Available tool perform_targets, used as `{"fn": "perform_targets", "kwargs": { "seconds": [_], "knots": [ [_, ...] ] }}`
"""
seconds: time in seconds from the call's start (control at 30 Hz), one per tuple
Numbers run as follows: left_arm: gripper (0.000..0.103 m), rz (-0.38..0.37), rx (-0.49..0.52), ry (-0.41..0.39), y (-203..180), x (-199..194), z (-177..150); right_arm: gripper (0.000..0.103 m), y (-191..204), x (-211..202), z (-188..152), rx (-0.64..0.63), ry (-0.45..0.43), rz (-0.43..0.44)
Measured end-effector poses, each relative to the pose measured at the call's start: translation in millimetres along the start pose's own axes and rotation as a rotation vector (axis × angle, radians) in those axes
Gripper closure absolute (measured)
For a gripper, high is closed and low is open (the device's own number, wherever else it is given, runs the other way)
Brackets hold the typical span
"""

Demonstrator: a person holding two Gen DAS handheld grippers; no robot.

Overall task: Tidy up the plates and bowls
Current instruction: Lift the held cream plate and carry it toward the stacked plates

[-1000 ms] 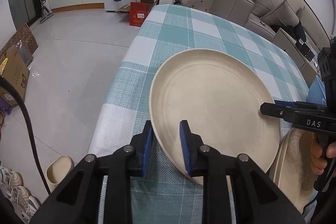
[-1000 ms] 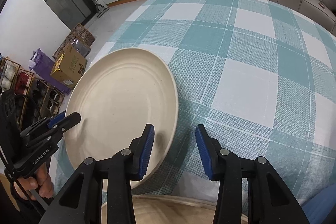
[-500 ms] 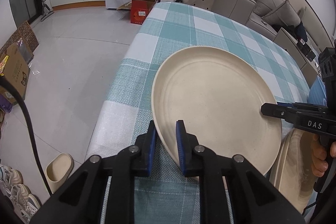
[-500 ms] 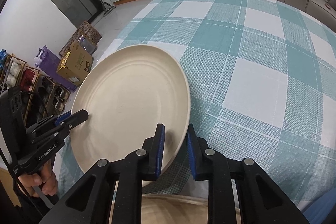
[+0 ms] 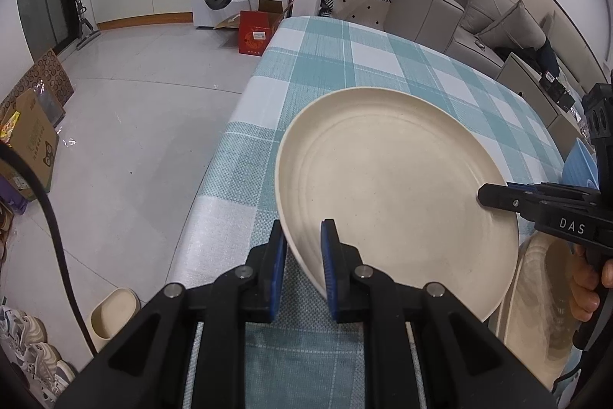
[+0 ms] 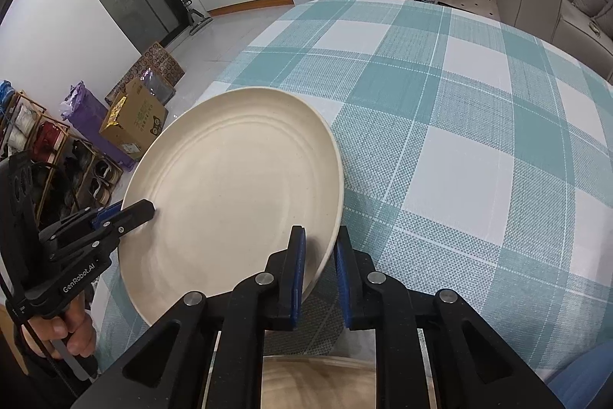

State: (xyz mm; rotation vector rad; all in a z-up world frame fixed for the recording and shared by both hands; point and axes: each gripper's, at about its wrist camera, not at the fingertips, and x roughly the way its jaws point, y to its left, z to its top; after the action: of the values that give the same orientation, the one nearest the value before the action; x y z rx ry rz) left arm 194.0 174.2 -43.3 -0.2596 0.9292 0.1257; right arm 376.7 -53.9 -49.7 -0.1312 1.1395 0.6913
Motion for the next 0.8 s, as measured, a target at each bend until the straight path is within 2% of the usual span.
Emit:
{"fn": "perform_targets", "kwargs": {
  "seconds": [0.47,0.8],
  "knots": [
    [0.087,0.009,0.043,-0.09,-16.0,-48.8,0.7,0.087,12.6,-52.1,-7.6,-0.03,-0.089,-0.011],
    [0.087,-0.013,0.085,-0.131,-41.4,-81.1,-9.4,0.087,12.2,-106.7,-33.1,-0.025,-0.159,-0.022]
  ]
}}
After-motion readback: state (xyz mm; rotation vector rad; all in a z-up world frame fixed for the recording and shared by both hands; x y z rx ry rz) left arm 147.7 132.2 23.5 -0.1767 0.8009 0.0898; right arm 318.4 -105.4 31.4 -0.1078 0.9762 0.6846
